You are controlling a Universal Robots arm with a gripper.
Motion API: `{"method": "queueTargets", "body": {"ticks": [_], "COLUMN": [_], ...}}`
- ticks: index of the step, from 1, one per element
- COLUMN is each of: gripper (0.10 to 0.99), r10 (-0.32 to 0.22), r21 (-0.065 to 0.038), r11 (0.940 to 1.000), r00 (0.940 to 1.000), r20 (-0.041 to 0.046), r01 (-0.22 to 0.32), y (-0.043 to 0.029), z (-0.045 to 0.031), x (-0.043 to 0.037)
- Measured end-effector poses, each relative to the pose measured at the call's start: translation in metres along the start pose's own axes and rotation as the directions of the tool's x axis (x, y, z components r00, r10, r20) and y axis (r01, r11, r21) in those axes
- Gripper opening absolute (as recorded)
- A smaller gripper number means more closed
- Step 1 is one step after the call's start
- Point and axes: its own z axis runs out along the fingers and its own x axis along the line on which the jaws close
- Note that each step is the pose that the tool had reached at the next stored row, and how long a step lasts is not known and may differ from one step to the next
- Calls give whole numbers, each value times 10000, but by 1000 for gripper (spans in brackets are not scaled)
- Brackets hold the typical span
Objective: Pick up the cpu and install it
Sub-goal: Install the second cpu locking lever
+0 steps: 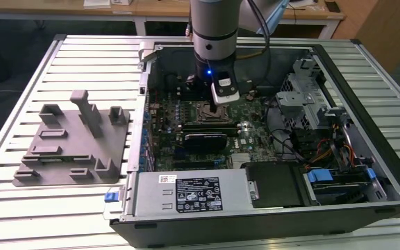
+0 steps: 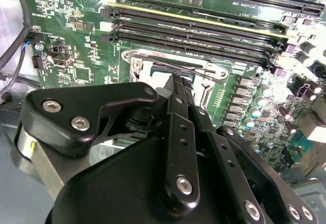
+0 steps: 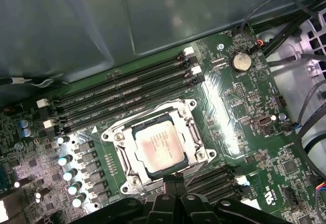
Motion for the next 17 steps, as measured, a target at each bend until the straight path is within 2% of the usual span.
{"method": "queueTargets", "body": {"ticks": [7, 17], "gripper": [106, 106], "r10": [2, 2], "r21": [-20, -20], "r11": [10000, 10000], "r00": [10000, 10000], "r20": [-8, -8], "r01": [-2, -2], "y": [-16, -121], "z": [13, 9], "x": [16, -22]}}
